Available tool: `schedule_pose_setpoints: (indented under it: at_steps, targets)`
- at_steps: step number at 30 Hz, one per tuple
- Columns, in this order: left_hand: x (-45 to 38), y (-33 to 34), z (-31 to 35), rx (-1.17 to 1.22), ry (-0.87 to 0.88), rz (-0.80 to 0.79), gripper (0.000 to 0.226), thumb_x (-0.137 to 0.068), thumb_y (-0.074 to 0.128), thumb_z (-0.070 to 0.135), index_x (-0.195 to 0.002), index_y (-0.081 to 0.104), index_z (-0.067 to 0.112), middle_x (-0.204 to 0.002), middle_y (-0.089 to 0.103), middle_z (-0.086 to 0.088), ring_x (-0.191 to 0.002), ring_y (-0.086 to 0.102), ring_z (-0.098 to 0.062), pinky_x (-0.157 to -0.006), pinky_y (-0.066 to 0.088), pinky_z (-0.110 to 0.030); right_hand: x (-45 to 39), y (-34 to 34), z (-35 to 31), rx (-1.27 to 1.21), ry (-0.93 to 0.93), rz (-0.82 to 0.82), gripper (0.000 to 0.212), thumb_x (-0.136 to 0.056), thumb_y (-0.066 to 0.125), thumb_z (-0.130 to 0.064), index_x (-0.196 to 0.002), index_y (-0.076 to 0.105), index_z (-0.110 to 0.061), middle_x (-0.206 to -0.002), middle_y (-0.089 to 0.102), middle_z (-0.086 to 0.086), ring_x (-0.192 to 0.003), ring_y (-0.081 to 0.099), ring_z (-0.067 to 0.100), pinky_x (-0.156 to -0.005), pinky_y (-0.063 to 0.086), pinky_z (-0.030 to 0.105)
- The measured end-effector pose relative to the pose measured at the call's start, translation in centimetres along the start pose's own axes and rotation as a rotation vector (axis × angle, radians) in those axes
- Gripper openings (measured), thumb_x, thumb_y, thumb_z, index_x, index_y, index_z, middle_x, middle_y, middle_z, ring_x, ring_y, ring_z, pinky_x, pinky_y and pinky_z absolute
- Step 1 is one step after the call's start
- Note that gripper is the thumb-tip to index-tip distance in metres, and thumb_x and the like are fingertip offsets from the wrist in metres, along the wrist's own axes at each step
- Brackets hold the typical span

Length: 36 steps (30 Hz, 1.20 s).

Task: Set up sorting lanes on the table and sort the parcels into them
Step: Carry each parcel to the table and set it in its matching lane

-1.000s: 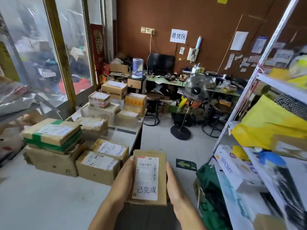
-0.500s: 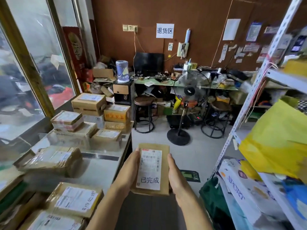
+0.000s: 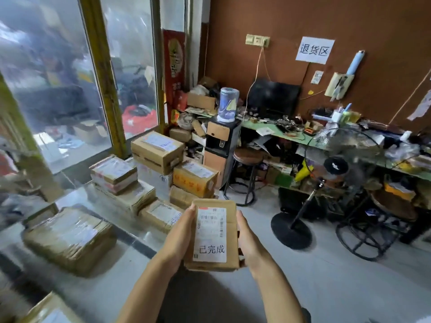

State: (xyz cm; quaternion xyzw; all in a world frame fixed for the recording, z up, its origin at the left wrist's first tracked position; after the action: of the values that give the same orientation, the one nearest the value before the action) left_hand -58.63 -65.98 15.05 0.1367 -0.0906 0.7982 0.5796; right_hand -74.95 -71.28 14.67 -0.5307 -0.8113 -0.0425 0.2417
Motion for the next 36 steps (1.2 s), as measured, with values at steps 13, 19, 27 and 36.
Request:
schedule_pose_setpoints:
  at_steps: [13,19,27,36]
  targets:
    - [-15.8,-6.9,2.4,0.280,-0.093,0.502,0.050,-0.105,0.023,0.055,-0.100,0.066,0.031,-0.065,0.070,0.026,-0.060,0.069,0.002,-0.068,0.045,-0.032,-26.9,7.1,-9.5,0.249,0.029,-0.400,0.059,-0.103,0.026,-0.069,-0.138,0.058,-0.035,-0.136,0.062,-0.008,-0.128,0.056,0.019,-0.112,0.045,0.042]
    - [-17.1,-8.1,0.5,0.416,-0.219,0.686,0.056,-0.103,0.025,0.062,-0.103,0.070,0.029,-0.078,0.078,0.009,-0.085,0.074,-0.011,-0.079,0.055,-0.036,-30.7,12.0,-9.5,0.465,0.066,-0.777,0.058,-0.103,0.025,-0.067,-0.124,0.068,-0.035,-0.115,0.076,-0.006,-0.106,0.071,0.011,-0.093,0.056,0.037]
    - [-19.1,-6.0,0.5,0.399,-0.245,0.918,0.052,-0.107,0.024,0.050,-0.110,0.070,0.025,-0.100,0.078,0.005,-0.101,0.072,-0.015,-0.070,0.049,-0.025,-33.1,13.8,-9.8,0.604,0.083,-0.984,0.060,-0.107,0.017,-0.060,-0.134,0.062,-0.032,-0.125,0.073,0.001,-0.120,0.066,0.022,-0.111,0.046,0.048]
    - [-18.3,-4.9,1.2,0.314,-0.322,1.113,0.043,-0.107,0.028,0.050,-0.094,0.065,0.032,-0.084,0.067,0.019,-0.079,0.060,0.000,-0.062,0.039,-0.025,-36.0,14.3,-6.9,0.604,-0.009,-1.059,0.124,-0.052,0.018,-0.107,-0.157,0.026,-0.041,-0.160,0.043,-0.004,-0.148,0.038,0.025,-0.120,0.028,0.055]
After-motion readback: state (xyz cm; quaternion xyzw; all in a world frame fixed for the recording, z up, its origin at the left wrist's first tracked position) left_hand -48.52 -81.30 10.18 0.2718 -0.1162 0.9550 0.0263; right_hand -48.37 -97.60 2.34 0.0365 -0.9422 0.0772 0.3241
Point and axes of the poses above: each hand's wrist, its own x-axis away from the middle knuckle, its own y-axis out of the palm, z = x × y, the point moved 1 cm from there along -x, towards the middle knuckle
